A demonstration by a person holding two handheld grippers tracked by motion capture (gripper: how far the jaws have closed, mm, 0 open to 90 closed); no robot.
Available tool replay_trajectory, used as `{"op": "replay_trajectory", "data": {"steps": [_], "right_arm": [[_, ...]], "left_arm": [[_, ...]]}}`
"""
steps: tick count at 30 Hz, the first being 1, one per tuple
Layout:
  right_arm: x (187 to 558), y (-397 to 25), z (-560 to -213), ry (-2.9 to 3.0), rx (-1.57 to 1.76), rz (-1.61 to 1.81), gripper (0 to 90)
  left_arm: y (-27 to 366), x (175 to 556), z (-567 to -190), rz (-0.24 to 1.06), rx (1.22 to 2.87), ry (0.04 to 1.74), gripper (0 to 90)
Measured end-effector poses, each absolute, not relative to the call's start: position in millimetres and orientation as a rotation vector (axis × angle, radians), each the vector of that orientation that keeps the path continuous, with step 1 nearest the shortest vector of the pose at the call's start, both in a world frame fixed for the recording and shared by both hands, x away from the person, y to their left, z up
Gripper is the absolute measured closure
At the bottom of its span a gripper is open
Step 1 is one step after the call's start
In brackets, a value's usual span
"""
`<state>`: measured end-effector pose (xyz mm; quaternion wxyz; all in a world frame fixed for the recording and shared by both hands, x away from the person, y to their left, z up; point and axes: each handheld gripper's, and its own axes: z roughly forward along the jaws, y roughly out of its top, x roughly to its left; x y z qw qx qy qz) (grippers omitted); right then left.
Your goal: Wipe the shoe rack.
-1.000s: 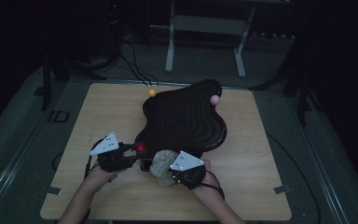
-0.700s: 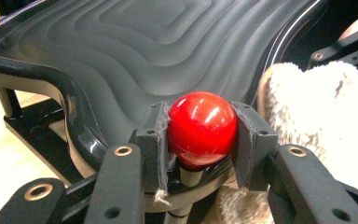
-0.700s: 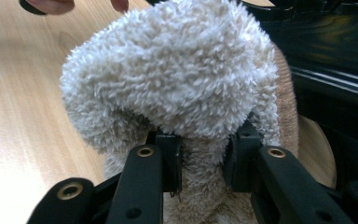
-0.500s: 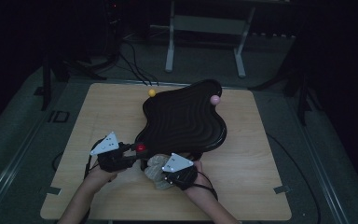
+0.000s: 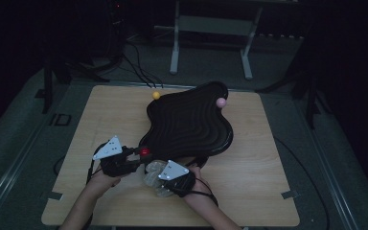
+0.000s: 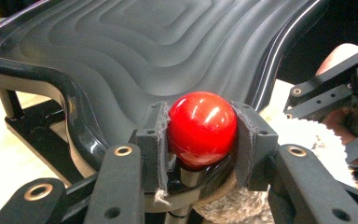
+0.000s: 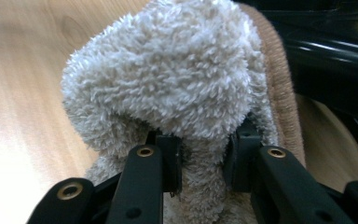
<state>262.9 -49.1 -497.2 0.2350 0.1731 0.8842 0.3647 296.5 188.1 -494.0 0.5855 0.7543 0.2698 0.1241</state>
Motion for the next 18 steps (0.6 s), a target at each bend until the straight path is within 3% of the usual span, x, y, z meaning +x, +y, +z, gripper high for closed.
{"op": "replay_trajectory", "data": {"steps": [18], "right_arm": [[270.4,-30.3,-511.6,2.447,0.493,0.969,71.7]], "left_arm": [[188.2,296.4,-493.9,0.289,1.761,0.63,59.8]]}}
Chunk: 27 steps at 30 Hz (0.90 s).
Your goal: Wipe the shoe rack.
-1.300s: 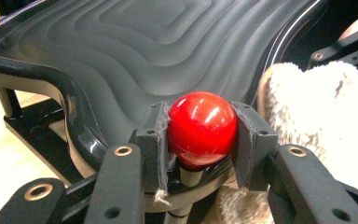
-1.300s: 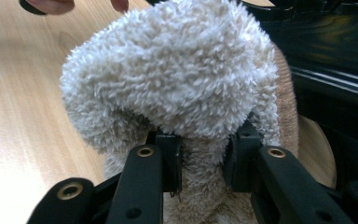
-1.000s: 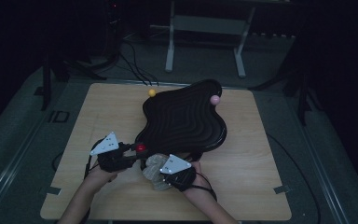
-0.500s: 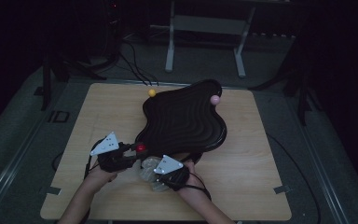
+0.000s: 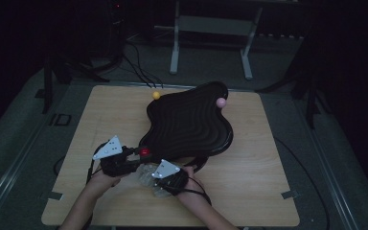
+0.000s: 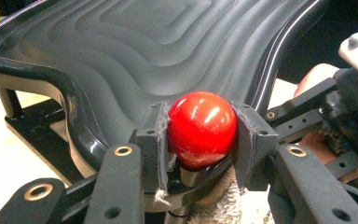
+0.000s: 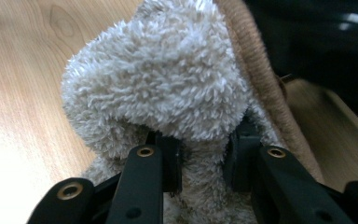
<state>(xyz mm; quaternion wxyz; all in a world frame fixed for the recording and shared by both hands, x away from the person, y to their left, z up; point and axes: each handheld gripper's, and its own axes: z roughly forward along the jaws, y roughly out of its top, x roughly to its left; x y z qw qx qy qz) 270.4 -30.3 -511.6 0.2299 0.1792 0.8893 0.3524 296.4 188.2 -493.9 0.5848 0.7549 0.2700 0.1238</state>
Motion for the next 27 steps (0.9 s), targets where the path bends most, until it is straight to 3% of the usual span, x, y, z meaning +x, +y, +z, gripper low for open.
{"op": "replay_trajectory", "data": {"steps": [15,27], "right_arm": [[268.6,-26.1,-512.5,2.457,0.477,0.966,71.7],[237.5,-95.1,-487.9,2.42,0.503,1.032,71.8]], "left_arm": [[188.3,296.4,-493.8,0.29,1.762,0.629,59.8],[188.3,296.6,-495.0,0.281,1.748,0.636,59.7]]}}
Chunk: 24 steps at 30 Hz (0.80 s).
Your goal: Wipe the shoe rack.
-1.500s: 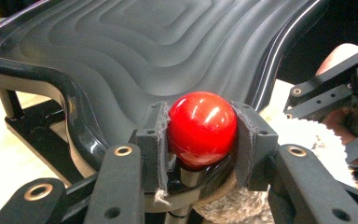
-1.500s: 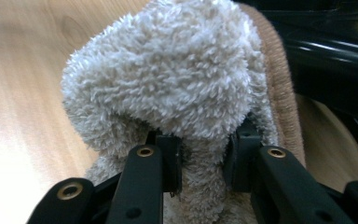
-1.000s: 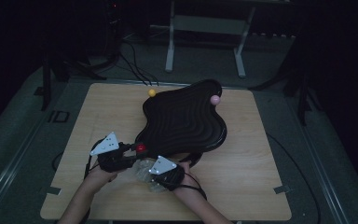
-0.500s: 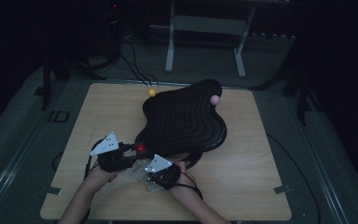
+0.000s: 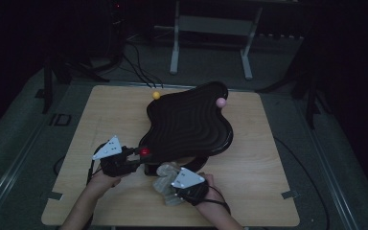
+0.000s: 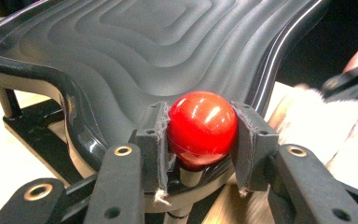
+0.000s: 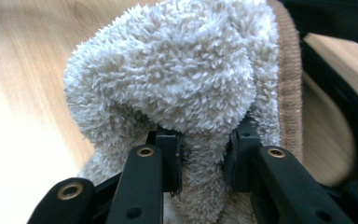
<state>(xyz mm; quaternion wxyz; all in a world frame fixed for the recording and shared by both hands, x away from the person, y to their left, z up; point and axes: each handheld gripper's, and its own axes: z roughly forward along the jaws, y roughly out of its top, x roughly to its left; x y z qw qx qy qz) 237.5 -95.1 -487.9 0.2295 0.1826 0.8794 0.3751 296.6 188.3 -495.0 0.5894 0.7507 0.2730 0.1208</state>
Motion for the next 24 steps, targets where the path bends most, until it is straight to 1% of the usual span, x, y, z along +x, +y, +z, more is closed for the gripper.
{"op": "replay_trajectory", "data": {"steps": [8,13,20,24], "right_arm": [[214.1,-166.4,-457.8,2.306,0.627,1.108,71.8],[204.1,-203.8,-428.7,2.178,0.691,1.17,71.7],[200.9,-237.0,-376.3,1.975,0.695,1.244,71.7],[206.4,-244.6,-355.7,1.905,0.684,1.267,71.7]], "left_arm": [[188.5,296.9,-494.8,0.274,1.748,0.641,59.8],[189.0,297.7,-495.2,0.266,1.746,0.639,59.7],[189.2,297.9,-495.7,0.264,1.742,0.637,59.7],[189.4,298.2,-495.7,0.259,1.743,0.635,59.7]]}}
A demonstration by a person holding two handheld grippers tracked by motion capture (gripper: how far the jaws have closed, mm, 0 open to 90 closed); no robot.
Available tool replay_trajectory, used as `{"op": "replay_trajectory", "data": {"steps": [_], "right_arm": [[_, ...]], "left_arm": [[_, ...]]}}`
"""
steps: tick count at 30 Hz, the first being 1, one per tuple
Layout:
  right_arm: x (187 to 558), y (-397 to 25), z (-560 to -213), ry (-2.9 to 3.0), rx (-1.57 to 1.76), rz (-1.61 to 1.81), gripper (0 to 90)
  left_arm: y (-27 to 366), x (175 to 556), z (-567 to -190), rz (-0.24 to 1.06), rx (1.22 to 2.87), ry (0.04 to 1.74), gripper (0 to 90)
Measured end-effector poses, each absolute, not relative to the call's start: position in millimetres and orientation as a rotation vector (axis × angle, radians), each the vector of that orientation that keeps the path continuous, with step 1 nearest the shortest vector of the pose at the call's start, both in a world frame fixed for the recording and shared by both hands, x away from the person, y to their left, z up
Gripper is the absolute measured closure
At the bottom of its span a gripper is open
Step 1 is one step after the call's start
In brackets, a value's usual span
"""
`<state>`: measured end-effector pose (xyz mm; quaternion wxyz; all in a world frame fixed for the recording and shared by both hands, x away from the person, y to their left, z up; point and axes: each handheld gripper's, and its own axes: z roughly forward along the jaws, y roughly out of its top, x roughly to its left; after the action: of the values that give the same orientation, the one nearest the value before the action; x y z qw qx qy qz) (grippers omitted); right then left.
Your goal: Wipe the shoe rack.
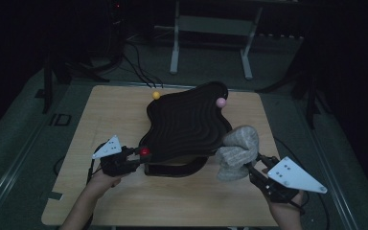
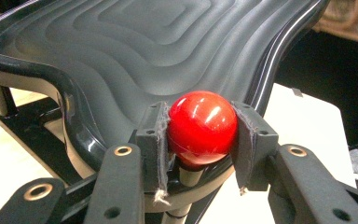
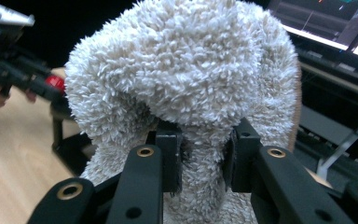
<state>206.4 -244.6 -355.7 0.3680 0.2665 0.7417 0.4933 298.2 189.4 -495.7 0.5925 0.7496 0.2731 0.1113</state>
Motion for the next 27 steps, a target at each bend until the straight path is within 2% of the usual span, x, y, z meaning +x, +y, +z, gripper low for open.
{"op": "replay_trajectory", "data": {"steps": [5,13,20,27], "right_arm": [[223.6,-240.3,-357.8,1.945,0.7,1.283,71.7],[230.6,-208.1,-397.8,2.106,0.661,1.208,71.5],[230.0,-209.5,-385.1,2.066,0.651,1.215,71.4],[228.1,-190.6,-398.4,2.125,0.594,1.15,71.4]], "left_arm": [[189.8,298.9,-496.3,0.252,1.739,0.63,59.8],[190.5,299.8,-496.5,0.247,1.741,0.621,59.8],[191.3,300.5,-497.0,0.241,1.74,0.616,59.8],[190.9,300.9,-496.6,0.241,1.744,0.615,59.8]]}}
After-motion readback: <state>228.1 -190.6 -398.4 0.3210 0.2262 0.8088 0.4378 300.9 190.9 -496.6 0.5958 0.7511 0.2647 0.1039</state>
